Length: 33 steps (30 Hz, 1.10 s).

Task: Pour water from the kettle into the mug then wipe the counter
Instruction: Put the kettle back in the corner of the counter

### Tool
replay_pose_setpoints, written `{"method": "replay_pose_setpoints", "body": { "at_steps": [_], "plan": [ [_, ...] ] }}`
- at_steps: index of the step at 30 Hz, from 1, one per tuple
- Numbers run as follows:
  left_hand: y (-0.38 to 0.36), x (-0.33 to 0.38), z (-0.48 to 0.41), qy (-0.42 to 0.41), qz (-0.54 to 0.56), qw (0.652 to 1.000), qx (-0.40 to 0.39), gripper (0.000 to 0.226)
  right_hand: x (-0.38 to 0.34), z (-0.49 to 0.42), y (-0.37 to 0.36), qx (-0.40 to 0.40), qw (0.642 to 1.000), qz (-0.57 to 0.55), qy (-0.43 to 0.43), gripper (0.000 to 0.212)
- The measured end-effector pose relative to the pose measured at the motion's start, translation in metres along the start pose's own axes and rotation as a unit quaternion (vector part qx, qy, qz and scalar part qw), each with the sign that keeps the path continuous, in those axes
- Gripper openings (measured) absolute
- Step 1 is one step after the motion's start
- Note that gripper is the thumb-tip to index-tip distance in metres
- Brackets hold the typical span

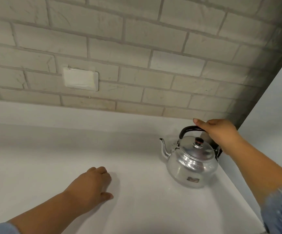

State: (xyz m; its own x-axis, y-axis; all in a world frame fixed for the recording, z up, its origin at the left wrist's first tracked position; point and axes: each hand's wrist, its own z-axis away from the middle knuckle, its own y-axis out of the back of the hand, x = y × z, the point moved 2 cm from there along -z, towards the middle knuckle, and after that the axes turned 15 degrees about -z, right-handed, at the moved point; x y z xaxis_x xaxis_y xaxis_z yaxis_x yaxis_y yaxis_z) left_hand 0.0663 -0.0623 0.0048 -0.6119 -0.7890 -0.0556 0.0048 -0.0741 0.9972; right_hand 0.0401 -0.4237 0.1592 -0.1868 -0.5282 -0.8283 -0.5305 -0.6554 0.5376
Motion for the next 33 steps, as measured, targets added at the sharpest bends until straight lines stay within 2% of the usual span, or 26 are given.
{"method": "replay_pose_setpoints", "body": {
  "at_steps": [2,5,13,22,24,25,27,29,31,33],
  "plan": [
    [-0.003,-0.002,-0.002,0.002,0.014,1.000,0.005,0.048,0.007,-0.015,-0.005,0.009,1.000,0.010,0.003,0.060],
    [-0.004,-0.004,0.000,-0.002,0.022,0.999,0.027,0.049,0.014,-0.030,-0.009,0.029,1.000,0.000,0.001,0.073],
    [-0.007,-0.003,0.000,-0.005,0.026,0.999,0.039,0.051,0.025,-0.052,-0.023,0.016,0.998,0.056,0.011,0.067],
    [-0.008,-0.002,0.002,-0.001,0.023,0.998,0.054,0.054,0.033,-0.054,-0.022,0.023,0.999,0.019,0.045,0.055],
    [-0.008,-0.002,0.002,0.001,0.027,0.998,0.054,0.054,0.037,-0.048,-0.022,0.067,0.995,0.013,0.075,0.045],
    [-0.008,-0.002,0.002,0.001,0.029,0.998,0.053,0.054,0.039,-0.043,-0.021,0.116,0.989,-0.004,0.096,0.038],
    [-0.007,-0.001,0.002,0.002,0.033,0.998,0.054,0.054,0.047,-0.025,-0.020,0.233,0.960,-0.060,0.144,0.030],
    [-0.008,-0.002,0.002,0.002,0.038,0.998,0.054,0.054,0.060,-0.001,-0.027,0.308,0.932,-0.111,0.158,0.029],
    [-0.008,-0.001,0.002,0.003,0.038,0.998,0.054,0.053,0.079,0.024,-0.043,0.331,0.924,-0.157,0.111,0.029],
    [-0.008,-0.001,0.002,0.002,0.036,0.998,0.055,0.053,0.096,0.046,-0.063,0.310,0.937,-0.150,0.055,0.040]
  ]
}}
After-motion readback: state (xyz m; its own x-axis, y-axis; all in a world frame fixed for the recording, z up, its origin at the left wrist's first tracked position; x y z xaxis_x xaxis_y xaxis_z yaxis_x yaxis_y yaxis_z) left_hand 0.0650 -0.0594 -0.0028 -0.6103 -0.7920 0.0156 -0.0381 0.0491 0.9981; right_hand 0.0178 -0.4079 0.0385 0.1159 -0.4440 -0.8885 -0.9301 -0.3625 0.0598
